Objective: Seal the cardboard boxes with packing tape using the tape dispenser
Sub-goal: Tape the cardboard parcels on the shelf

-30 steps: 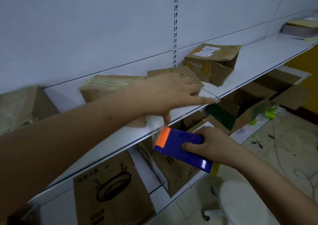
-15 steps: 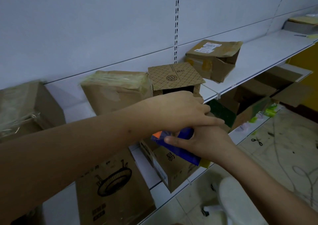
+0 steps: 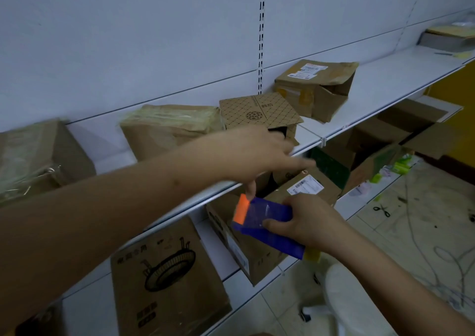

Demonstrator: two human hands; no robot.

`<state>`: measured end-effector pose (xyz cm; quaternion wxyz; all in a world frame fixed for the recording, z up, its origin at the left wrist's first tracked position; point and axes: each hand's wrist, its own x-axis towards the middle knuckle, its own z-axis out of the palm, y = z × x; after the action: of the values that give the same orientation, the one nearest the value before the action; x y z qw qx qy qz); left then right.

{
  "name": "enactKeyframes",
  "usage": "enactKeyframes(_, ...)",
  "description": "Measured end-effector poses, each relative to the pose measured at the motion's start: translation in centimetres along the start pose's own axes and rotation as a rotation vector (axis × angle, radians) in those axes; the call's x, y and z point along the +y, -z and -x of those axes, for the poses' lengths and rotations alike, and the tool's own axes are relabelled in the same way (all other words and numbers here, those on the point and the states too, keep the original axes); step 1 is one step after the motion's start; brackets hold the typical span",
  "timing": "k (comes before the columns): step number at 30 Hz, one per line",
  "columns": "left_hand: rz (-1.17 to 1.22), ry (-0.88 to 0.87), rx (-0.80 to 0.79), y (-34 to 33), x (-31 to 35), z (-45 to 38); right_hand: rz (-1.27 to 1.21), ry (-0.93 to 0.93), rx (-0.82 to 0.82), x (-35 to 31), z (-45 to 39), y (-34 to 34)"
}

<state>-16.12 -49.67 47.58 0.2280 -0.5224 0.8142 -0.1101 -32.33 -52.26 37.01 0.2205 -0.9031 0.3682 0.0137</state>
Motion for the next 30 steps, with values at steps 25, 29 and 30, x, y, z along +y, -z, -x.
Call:
enactKeyframes(25, 0.698, 0.424, 0.692, -12.8, 15.0, 3.7, -1.07, -0.277, 0.127, 2.1, 3.2, -4.1)
enactKeyframes(29, 0.579, 0.431, 0.721, -13.0, 15.4, 3.9, -1.11, -0.312, 0.167, 2.2, 3.6, -4.5)
enactKeyframes(30, 0.589, 0.426, 0.725, -13.0, 15.4, 3.9, -1.118, -0.317, 0.177, 2.3, 3.7, -4.6)
